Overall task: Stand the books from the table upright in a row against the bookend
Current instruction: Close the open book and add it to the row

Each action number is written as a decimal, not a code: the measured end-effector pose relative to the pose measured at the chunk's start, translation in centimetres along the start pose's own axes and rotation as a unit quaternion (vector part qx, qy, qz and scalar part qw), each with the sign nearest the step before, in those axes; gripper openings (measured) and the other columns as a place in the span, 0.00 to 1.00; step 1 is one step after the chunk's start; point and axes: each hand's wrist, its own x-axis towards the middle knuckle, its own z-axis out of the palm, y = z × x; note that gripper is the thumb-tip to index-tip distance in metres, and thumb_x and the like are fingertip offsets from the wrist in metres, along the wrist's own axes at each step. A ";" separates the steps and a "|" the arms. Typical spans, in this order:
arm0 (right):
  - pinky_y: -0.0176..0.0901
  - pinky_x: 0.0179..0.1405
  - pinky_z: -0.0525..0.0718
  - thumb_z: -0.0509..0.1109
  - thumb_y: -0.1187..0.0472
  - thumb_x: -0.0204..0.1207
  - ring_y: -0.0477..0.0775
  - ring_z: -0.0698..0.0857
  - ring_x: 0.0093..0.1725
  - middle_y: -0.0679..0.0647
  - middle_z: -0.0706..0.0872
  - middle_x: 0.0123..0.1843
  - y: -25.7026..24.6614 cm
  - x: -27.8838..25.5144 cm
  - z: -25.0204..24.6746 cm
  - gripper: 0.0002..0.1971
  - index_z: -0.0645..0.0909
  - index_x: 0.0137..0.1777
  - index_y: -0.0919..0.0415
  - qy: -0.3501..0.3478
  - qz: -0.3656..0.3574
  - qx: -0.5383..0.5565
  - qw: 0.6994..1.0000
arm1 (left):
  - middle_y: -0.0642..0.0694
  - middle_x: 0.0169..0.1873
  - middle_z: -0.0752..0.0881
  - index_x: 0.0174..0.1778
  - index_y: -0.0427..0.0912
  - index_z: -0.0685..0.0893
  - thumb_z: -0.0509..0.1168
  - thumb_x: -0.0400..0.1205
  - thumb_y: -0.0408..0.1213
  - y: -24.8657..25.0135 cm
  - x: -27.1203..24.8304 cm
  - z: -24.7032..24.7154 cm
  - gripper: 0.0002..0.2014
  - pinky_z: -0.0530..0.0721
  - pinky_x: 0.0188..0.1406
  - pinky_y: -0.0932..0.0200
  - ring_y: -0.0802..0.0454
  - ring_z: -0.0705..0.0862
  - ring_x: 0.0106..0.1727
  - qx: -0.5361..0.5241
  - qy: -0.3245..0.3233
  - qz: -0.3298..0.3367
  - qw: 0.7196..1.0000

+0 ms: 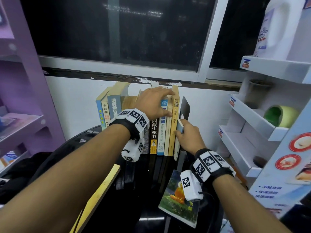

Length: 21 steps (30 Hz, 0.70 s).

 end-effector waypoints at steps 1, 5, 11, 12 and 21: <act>0.44 0.57 0.83 0.65 0.64 0.83 0.57 0.86 0.56 0.59 0.86 0.61 0.1 0.3 0.1 0.19 0.74 0.73 0.58 -0.006 0.001 0.007 1.000 | 0.54 0.75 0.75 0.74 0.58 0.72 0.76 0.68 0.57 0.0 0.0 0.1 0.37 0.65 0.78 0.42 0.50 0.67 0.79 -0.002 0.003 -0.004 1.000; 0.37 0.54 0.82 0.67 0.66 0.81 0.48 0.84 0.54 0.53 0.86 0.64 0.5 1.0 0.0 0.22 0.73 0.74 0.55 -0.053 0.006 0.032 0.998 | 0.52 0.73 0.77 0.73 0.59 0.72 0.76 0.68 0.57 -0.1 -0.1 0.2 0.37 0.67 0.76 0.42 0.50 0.68 0.78 -0.008 0.004 -0.014 1.000; 0.41 0.56 0.85 0.72 0.72 0.76 0.51 0.87 0.59 0.53 0.86 0.65 1.0 1.5 0.2 0.32 0.69 0.77 0.52 -0.080 0.008 0.025 0.996 | 0.52 0.75 0.75 0.75 0.59 0.70 0.75 0.70 0.55 0.1 -0.2 0.2 0.37 0.62 0.77 0.45 0.50 0.64 0.80 -0.006 -0.001 -0.019 1.000; 0.40 0.55 0.85 0.72 0.73 0.75 0.50 0.86 0.57 0.53 0.86 0.64 1.2 1.6 0.2 0.33 0.69 0.78 0.51 -0.081 0.006 0.027 0.996 | 0.52 0.76 0.74 0.75 0.59 0.70 0.75 0.71 0.55 0.2 -0.2 0.2 0.37 0.61 0.77 0.45 0.51 0.64 0.81 -0.007 -0.002 -0.018 1.000; 0.49 0.59 0.87 0.71 0.74 0.75 0.52 0.87 0.62 0.52 0.86 0.63 2.1 2.3 0.7 0.36 0.66 0.79 0.48 -0.089 -0.006 0.048 0.995 | 0.53 0.76 0.74 0.75 0.60 0.70 0.75 0.70 0.54 0.3 -0.2 0.3 0.37 0.60 0.78 0.43 0.50 0.64 0.80 -0.011 -0.001 -0.021 1.000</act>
